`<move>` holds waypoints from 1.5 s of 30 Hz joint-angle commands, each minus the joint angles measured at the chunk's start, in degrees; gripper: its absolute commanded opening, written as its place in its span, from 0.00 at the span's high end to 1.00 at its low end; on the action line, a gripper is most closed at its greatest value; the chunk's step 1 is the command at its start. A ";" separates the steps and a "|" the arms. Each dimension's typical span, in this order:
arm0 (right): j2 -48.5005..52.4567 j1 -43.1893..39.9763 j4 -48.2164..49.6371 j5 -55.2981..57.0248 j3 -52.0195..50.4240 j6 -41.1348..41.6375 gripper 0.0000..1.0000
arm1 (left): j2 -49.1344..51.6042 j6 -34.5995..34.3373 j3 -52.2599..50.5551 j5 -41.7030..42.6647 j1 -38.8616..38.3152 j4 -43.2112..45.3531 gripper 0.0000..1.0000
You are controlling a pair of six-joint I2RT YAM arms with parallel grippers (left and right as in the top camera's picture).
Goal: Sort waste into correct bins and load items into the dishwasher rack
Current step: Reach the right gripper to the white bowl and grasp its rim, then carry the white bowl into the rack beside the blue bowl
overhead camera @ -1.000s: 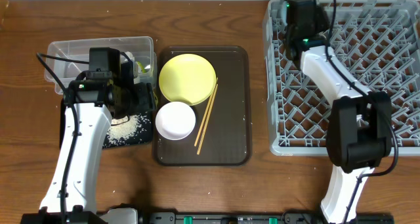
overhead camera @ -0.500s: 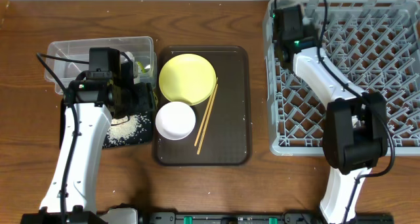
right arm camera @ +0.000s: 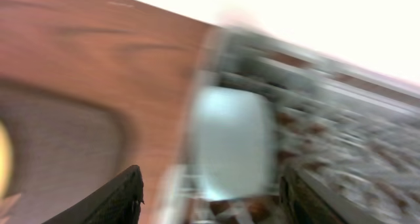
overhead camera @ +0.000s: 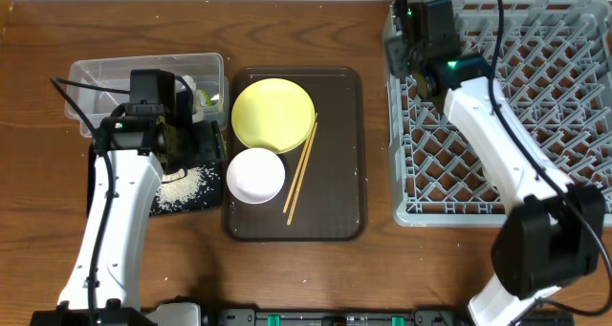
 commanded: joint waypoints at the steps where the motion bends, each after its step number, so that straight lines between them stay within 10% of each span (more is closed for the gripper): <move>1: 0.94 3.30 -2.45 -20.87 0.07 1.01 0.34 | -0.44 -5.42 0.31 -8.33 1.86 -1.25 0.26; 16: 8.87 20.74 -12.37 -26.23 -0.24 4.02 0.33 | -0.46 -11.67 0.28 -8.17 19.37 -5.60 0.15; 24: 15.23 25.44 -12.13 -24.11 -0.24 7.85 0.48 | -0.46 -11.67 0.28 -8.20 19.54 -6.01 0.15; 36: 14.49 24.79 -9.86 -22.53 -0.13 8.26 0.99 | -0.46 -11.67 0.28 -8.04 19.54 -6.01 0.14; 45: 4.68 17.88 -9.33 -18.78 0.20 6.82 0.99 | -0.46 -11.67 0.31 -8.04 19.54 -6.05 0.14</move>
